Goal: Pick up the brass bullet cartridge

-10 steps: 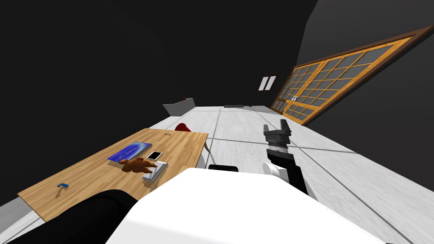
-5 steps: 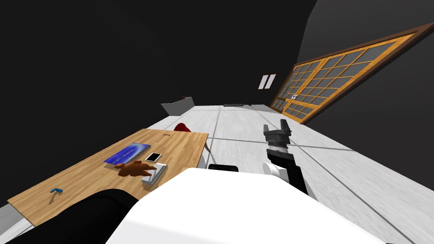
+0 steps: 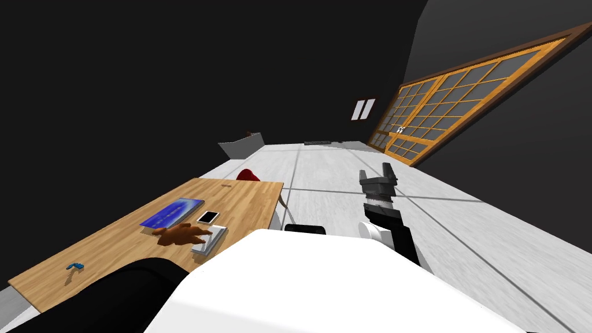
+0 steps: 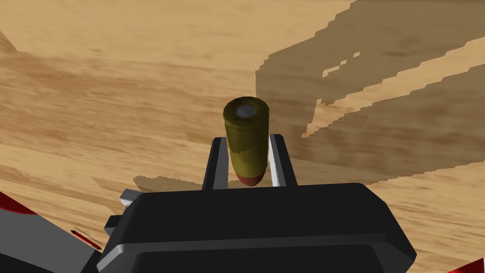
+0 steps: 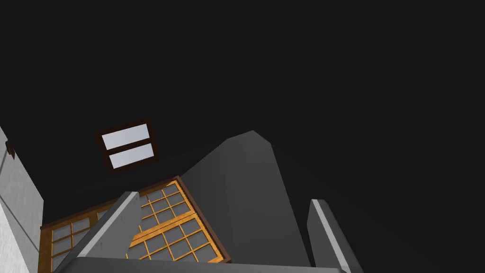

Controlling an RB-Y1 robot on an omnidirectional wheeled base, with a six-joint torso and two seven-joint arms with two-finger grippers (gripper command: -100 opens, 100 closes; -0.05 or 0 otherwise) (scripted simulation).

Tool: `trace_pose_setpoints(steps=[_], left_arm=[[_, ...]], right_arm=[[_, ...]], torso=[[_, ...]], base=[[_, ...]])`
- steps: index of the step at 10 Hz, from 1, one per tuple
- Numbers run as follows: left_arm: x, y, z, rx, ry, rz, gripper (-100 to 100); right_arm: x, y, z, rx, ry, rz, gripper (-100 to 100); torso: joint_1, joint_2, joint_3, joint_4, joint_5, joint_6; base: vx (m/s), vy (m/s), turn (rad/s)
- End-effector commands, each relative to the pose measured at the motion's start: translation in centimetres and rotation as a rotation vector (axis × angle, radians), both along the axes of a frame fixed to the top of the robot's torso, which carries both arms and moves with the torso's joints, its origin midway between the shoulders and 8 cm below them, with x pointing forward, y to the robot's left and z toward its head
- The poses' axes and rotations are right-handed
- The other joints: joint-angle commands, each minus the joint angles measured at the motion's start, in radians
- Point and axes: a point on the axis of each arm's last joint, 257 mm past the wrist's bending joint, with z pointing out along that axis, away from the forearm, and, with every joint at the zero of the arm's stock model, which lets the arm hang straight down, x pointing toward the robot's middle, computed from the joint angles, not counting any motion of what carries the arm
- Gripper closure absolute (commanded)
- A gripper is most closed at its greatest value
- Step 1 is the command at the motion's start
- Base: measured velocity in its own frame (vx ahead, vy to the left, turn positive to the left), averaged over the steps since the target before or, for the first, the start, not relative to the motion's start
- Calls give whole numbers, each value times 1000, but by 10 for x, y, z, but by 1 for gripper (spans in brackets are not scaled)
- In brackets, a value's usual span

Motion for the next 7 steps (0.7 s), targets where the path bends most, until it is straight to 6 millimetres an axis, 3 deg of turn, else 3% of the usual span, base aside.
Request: trace_pose_setpoints(steps=[1,2,3,5,6,7], left_arm=[[0,0,0,0,0,0,100],[0,0,0,0,0,0,0],[-10,6,7,3,24,2,100],[-10,12,18,5,27,-4,100],[-10,10,14,5,27,-3,100],[-10,10,15,5,27,-2,0]], right_arm=[[0,0,0,0,0,0,0],[0,0,0,0,0,0,0],[0,0,0,0,0,0,0],[0,0,0,0,0,0,0],[0,0,0,0,0,0,0],[0,0,0,0,0,0,0]], torso=[[0,0,0,0,0,0],[0,0,0,0,0,0],[0,1,0,0,0,0],[-3,2,1,0,-1,-1],[-4,2,1,0,-1,-1],[-2,1,1,0,0,0]], base=[[0,0,0],[0,0,0],[-10,-24,69],[-13,-52,64],[-6,-27,13],[-2,-5,0]])
